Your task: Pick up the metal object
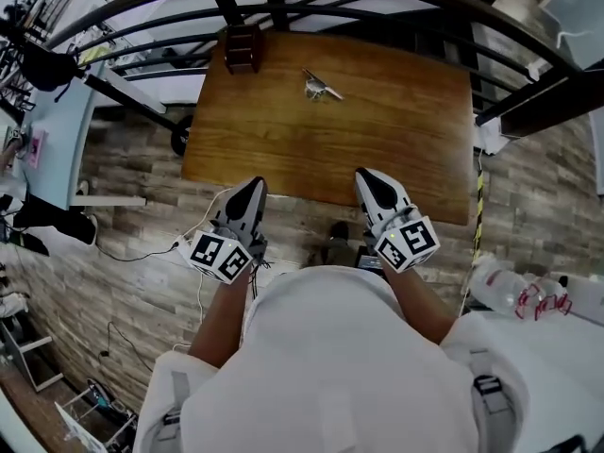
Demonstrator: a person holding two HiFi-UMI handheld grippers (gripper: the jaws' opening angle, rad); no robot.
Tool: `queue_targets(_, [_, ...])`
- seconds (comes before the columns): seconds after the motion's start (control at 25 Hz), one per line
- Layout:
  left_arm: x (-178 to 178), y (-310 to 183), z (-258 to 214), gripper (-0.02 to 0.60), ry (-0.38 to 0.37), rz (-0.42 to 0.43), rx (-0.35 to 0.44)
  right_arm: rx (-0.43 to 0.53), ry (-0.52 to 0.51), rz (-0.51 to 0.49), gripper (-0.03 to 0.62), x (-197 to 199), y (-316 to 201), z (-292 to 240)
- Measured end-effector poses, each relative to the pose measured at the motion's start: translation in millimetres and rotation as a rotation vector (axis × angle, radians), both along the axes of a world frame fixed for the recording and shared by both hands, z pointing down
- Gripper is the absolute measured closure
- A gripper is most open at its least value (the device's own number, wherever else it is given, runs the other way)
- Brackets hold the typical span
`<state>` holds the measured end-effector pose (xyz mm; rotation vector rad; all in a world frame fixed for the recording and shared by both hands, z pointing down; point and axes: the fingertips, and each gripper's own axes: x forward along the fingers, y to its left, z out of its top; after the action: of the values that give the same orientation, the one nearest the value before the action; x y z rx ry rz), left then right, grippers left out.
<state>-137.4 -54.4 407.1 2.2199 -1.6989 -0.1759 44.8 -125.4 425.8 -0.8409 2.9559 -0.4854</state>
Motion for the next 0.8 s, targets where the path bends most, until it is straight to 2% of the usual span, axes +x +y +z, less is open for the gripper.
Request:
queue_targets(0.2, [2, -40, 0, 0.568, -0.015, -0.011, 0.001, -0.027, -0.027, -0.028, 0.568, -6, -49, 10])
queue_targets(0.36, [-6, -66, 11, 0.568, -0.011, 0.005, -0.048, -0.072, -0.031, -0.024, 0.568, -21, -70, 25])
queue_targets(0.6, [-42, -125, 36, 0.568, 0.044, 0.051, -0.037, -0.120, 0.011, -0.007, 0.568, -58, -100, 48])
queue_targets(0.8, [-83, -167, 44, 0.568, 0.013, 0.130, -0.040, -0.155, 0.043, 0.056, 0.568, -100, -127, 54])
